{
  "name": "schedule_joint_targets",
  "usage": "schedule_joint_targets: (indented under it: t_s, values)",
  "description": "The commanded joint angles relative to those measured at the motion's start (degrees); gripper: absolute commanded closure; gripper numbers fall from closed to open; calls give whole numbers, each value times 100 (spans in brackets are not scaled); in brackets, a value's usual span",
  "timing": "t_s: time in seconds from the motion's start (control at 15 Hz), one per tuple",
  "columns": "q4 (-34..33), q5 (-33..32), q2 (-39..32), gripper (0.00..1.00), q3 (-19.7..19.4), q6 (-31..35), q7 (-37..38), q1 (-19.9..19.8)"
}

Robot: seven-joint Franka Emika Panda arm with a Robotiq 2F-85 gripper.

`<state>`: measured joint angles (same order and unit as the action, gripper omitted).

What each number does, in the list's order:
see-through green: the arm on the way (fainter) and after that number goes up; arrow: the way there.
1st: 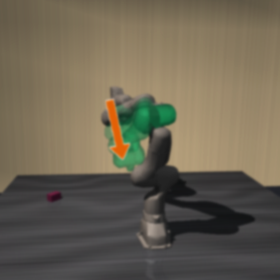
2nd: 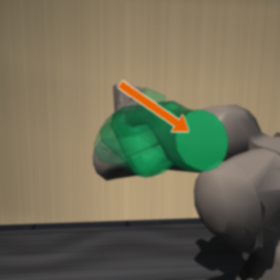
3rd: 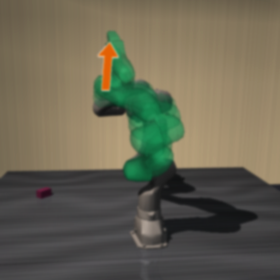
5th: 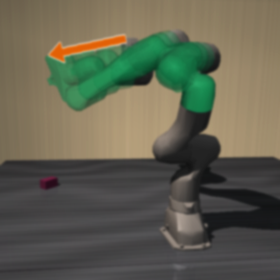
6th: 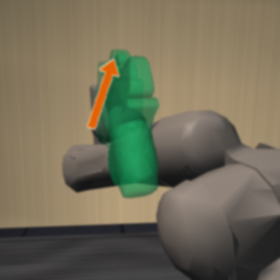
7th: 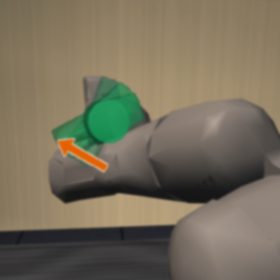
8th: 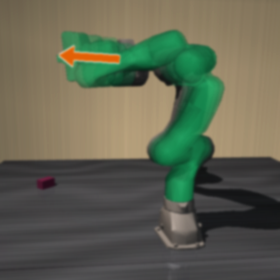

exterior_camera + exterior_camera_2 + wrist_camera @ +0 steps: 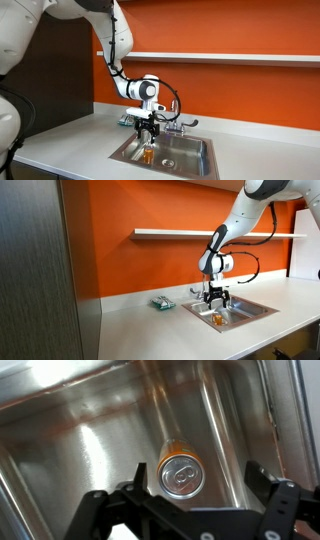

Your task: Place the fanta can to the left of the sink

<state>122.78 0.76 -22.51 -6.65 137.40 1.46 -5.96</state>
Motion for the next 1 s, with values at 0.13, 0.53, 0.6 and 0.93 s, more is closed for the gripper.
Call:
schedule_joint_targets:
  t_s: [0.13,0.53,0.6,0.93]
  values:
    - [91,12,6,0,6,97,36,-38]
    - [192,53,-42,0,23,202,10,-49]
    - [198,45,-63,0,20,238,17,-46]
    - [182,107,-248,0,42,447,-21,-85]
